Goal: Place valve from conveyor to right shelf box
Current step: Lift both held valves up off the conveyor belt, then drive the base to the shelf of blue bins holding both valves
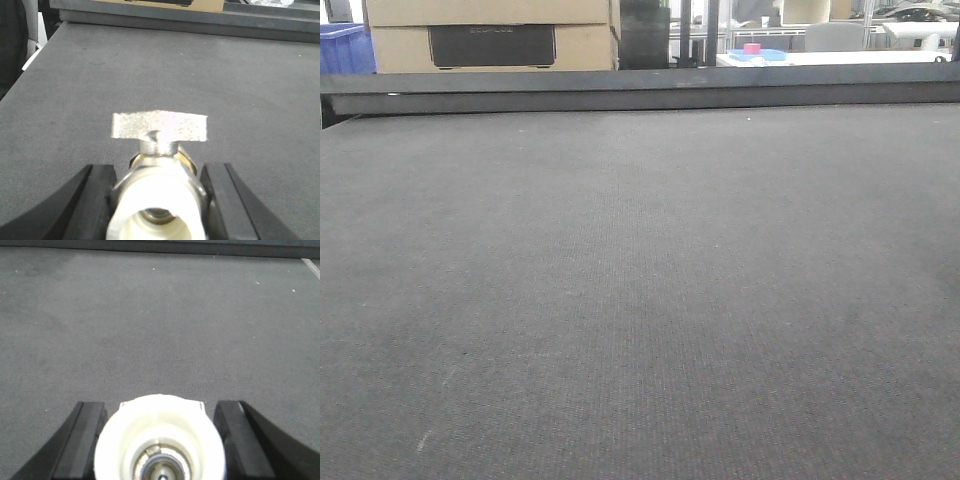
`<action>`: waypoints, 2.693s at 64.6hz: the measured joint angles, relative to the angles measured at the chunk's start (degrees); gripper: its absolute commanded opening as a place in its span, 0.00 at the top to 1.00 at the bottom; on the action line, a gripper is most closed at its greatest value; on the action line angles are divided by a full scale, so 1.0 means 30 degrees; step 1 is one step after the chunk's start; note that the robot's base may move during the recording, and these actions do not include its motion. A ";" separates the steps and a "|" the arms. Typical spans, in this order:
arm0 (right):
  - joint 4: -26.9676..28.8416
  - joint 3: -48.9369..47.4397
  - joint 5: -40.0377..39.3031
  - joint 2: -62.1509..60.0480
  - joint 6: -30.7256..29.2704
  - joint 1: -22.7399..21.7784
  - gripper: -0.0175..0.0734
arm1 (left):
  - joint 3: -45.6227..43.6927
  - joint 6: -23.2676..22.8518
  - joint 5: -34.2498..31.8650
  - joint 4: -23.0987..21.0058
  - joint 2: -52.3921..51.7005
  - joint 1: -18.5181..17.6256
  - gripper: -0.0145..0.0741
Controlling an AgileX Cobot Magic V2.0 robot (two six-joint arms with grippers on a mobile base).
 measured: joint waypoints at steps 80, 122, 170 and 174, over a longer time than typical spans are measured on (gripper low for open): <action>0.0000 0.0000 0.0009 0.0000 -0.0017 0.0000 0.99 | 0.0000 0.0029 -0.0029 -0.0034 0.0000 0.0000 0.96; 0.0035 0.0042 0.0040 0.0000 -0.0017 0.0041 0.99 | 0.0000 0.0029 -0.0029 -0.0034 -0.0131 0.0055 0.96; 0.0035 0.0042 0.0040 0.0000 -0.0052 0.0041 0.99 | 0.0000 0.0029 -0.0029 -0.0034 -0.0159 0.0055 0.96; 0.0035 0.0042 0.0040 0.0000 -0.0052 0.0041 0.99 | 0.0000 0.0029 -0.0029 -0.0034 -0.0159 0.0055 0.96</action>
